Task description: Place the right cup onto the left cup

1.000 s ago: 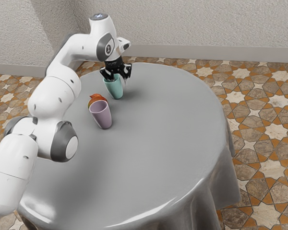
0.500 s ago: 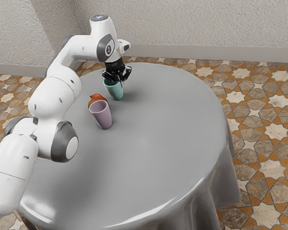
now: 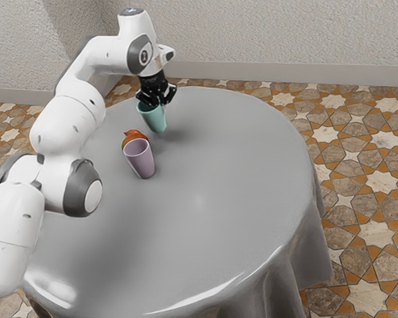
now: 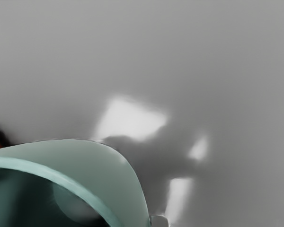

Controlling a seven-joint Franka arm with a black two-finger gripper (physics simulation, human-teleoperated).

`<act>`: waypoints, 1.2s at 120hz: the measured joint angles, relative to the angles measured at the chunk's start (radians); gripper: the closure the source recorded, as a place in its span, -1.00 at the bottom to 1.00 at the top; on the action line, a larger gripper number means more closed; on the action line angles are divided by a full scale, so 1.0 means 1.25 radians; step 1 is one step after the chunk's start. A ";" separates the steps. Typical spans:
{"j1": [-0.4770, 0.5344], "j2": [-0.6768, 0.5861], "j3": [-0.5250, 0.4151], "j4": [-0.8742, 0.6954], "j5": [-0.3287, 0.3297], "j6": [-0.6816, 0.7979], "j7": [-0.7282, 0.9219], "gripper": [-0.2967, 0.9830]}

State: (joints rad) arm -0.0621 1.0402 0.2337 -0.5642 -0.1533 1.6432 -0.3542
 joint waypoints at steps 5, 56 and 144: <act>-0.003 -0.033 -0.003 -0.027 0.000 -0.004 -0.001 0.69; -0.022 -0.386 -0.085 -0.439 0.052 -0.002 -0.035 0.69; -0.004 -0.544 -0.121 -0.716 0.091 0.101 -0.098 0.69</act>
State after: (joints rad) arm -0.0675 0.3605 0.0825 -1.4588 -0.0391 1.7690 -0.4771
